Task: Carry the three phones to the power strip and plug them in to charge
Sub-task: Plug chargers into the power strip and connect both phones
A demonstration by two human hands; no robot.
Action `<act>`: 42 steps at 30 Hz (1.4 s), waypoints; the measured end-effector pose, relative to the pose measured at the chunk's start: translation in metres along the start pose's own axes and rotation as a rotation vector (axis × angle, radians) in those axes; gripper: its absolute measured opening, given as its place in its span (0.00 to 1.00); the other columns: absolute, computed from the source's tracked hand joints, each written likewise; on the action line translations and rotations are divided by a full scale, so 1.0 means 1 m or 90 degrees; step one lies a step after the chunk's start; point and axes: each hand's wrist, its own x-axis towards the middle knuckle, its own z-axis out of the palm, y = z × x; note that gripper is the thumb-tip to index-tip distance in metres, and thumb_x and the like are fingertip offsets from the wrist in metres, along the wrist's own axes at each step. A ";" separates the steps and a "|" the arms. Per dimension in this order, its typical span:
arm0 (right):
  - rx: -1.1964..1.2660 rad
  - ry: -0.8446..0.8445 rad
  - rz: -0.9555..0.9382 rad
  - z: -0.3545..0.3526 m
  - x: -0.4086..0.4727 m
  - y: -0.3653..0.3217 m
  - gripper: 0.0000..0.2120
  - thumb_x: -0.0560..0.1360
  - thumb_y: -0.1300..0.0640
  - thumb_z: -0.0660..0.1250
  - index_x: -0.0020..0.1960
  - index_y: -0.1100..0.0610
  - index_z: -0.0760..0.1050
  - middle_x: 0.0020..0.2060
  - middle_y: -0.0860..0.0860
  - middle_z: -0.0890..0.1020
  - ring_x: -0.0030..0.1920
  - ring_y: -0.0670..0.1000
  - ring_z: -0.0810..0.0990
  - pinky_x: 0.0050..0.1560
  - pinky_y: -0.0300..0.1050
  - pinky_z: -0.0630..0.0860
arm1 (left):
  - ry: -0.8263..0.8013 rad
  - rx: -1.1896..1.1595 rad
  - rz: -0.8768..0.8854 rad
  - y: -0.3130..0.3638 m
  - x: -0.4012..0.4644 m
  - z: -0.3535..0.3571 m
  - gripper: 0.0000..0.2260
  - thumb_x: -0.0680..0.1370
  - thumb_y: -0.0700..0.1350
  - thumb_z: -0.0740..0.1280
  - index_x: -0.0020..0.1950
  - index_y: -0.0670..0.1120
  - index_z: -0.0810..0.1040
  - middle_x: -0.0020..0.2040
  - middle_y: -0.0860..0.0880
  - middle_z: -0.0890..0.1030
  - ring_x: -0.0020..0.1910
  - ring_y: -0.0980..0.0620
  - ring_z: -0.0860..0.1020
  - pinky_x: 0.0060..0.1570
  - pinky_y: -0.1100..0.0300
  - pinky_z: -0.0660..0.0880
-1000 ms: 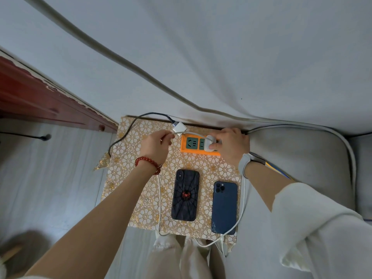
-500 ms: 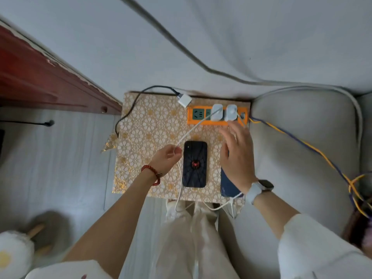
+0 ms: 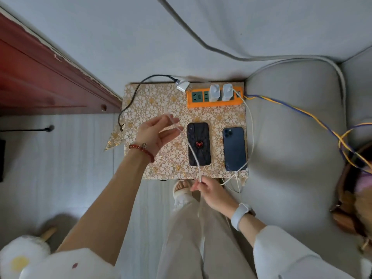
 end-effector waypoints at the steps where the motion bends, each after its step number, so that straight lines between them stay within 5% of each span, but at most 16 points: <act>1: 0.068 0.024 0.011 -0.007 -0.004 -0.003 0.10 0.79 0.61 0.54 0.48 0.62 0.73 0.50 0.60 0.81 0.52 0.57 0.80 0.54 0.54 0.78 | -0.003 0.000 0.004 0.001 -0.002 0.000 0.08 0.77 0.37 0.59 0.52 0.40 0.76 0.48 0.44 0.83 0.46 0.46 0.83 0.43 0.56 0.82; 4: 0.357 0.058 0.005 -0.035 -0.010 -0.027 0.07 0.77 0.62 0.57 0.47 0.62 0.73 0.45 0.61 0.82 0.44 0.51 0.85 0.41 0.39 0.81 | -0.038 0.208 -0.010 -0.013 -0.021 -0.002 0.14 0.77 0.38 0.60 0.62 0.44 0.71 0.61 0.46 0.77 0.57 0.48 0.77 0.56 0.54 0.76; 8: 0.511 0.089 -0.115 -0.068 -0.015 -0.069 0.06 0.77 0.61 0.59 0.48 0.63 0.73 0.40 0.56 0.85 0.44 0.56 0.85 0.42 0.44 0.82 | -0.226 0.483 -0.054 -0.061 -0.063 0.003 0.18 0.77 0.38 0.60 0.66 0.45 0.68 0.62 0.51 0.73 0.60 0.53 0.71 0.57 0.60 0.70; 10: 0.530 0.112 -0.138 -0.076 -0.016 -0.081 0.07 0.77 0.61 0.59 0.49 0.63 0.73 0.42 0.58 0.84 0.45 0.57 0.84 0.44 0.46 0.82 | -0.275 0.572 -0.025 -0.076 -0.076 0.007 0.12 0.77 0.37 0.59 0.60 0.40 0.72 0.59 0.46 0.76 0.59 0.49 0.74 0.60 0.54 0.72; 13: 0.538 0.115 -0.133 -0.070 -0.022 -0.079 0.09 0.78 0.58 0.57 0.51 0.62 0.74 0.46 0.58 0.83 0.48 0.55 0.84 0.48 0.46 0.82 | -0.173 0.488 -0.023 -0.070 -0.082 0.005 0.08 0.78 0.37 0.58 0.46 0.41 0.76 0.48 0.41 0.81 0.49 0.44 0.81 0.54 0.49 0.78; 17: 0.255 0.010 -0.101 -0.030 -0.027 -0.053 0.14 0.75 0.52 0.60 0.56 0.57 0.76 0.54 0.52 0.81 0.56 0.49 0.79 0.59 0.44 0.74 | -0.105 0.137 -0.045 -0.040 -0.081 -0.013 0.10 0.79 0.39 0.55 0.42 0.44 0.75 0.35 0.48 0.84 0.36 0.48 0.83 0.38 0.55 0.82; 21: 0.122 -0.135 -0.051 0.009 -0.037 -0.032 0.13 0.77 0.59 0.56 0.39 0.56 0.77 0.34 0.51 0.80 0.38 0.52 0.78 0.49 0.45 0.71 | 0.002 0.031 0.014 -0.016 -0.077 -0.033 0.10 0.79 0.40 0.56 0.43 0.44 0.74 0.31 0.50 0.83 0.33 0.50 0.83 0.31 0.59 0.80; 26: -0.206 -0.006 -0.056 -0.002 -0.042 0.005 0.10 0.77 0.52 0.58 0.40 0.54 0.73 0.30 0.47 0.73 0.28 0.45 0.69 0.31 0.36 0.65 | 0.265 0.147 0.096 -0.016 -0.072 -0.072 0.10 0.79 0.40 0.54 0.47 0.42 0.75 0.27 0.50 0.70 0.19 0.58 0.70 0.21 0.68 0.69; 29: -0.296 0.121 -0.025 -0.027 -0.043 0.016 0.09 0.76 0.52 0.60 0.47 0.56 0.76 0.36 0.46 0.76 0.34 0.45 0.74 0.34 0.37 0.68 | 0.402 0.296 0.090 -0.029 -0.073 -0.095 0.13 0.79 0.39 0.53 0.51 0.39 0.76 0.28 0.50 0.67 0.21 0.56 0.67 0.21 0.66 0.67; 31: -0.276 0.156 -0.023 -0.041 -0.044 0.016 0.10 0.75 0.51 0.62 0.42 0.56 0.76 0.34 0.47 0.75 0.37 0.50 0.74 0.35 0.42 0.67 | 0.428 0.371 0.057 -0.035 -0.076 -0.105 0.14 0.78 0.38 0.53 0.56 0.38 0.75 0.31 0.46 0.73 0.26 0.50 0.72 0.29 0.60 0.73; 34: -0.304 0.098 -0.062 -0.042 -0.047 0.004 0.14 0.76 0.51 0.62 0.40 0.59 0.78 0.33 0.51 0.75 0.39 0.54 0.73 0.38 0.46 0.66 | 0.377 0.603 -0.044 -0.048 -0.079 -0.105 0.18 0.77 0.39 0.57 0.67 0.39 0.66 0.60 0.38 0.74 0.53 0.39 0.76 0.55 0.49 0.73; 36: -0.341 0.056 -0.083 -0.032 -0.046 -0.006 0.15 0.76 0.49 0.61 0.44 0.59 0.79 0.36 0.54 0.76 0.39 0.53 0.74 0.40 0.46 0.67 | 0.329 0.713 0.063 -0.058 -0.087 -0.090 0.22 0.77 0.44 0.59 0.70 0.40 0.62 0.69 0.38 0.64 0.63 0.41 0.70 0.61 0.50 0.68; 38: -0.349 0.048 -0.109 -0.020 -0.045 -0.018 0.16 0.76 0.49 0.61 0.38 0.58 0.78 0.33 0.52 0.73 0.36 0.51 0.71 0.38 0.45 0.65 | 0.198 0.726 0.205 -0.066 -0.096 -0.068 0.20 0.78 0.47 0.59 0.69 0.42 0.64 0.68 0.42 0.67 0.65 0.45 0.68 0.63 0.50 0.67; 40: -0.304 0.063 -0.136 -0.009 -0.043 -0.029 0.19 0.75 0.51 0.63 0.26 0.50 0.69 0.27 0.48 0.69 0.31 0.47 0.68 0.35 0.44 0.62 | 0.005 0.746 0.210 -0.076 -0.104 -0.047 0.17 0.78 0.48 0.57 0.66 0.45 0.69 0.64 0.45 0.74 0.63 0.48 0.71 0.64 0.51 0.68; 42: -0.269 0.066 -0.159 -0.006 -0.043 -0.036 0.20 0.74 0.53 0.65 0.25 0.47 0.66 0.25 0.47 0.68 0.29 0.45 0.67 0.34 0.43 0.62 | -0.129 0.828 0.174 -0.083 -0.109 -0.036 0.15 0.79 0.48 0.57 0.61 0.45 0.74 0.55 0.45 0.81 0.55 0.49 0.76 0.64 0.52 0.64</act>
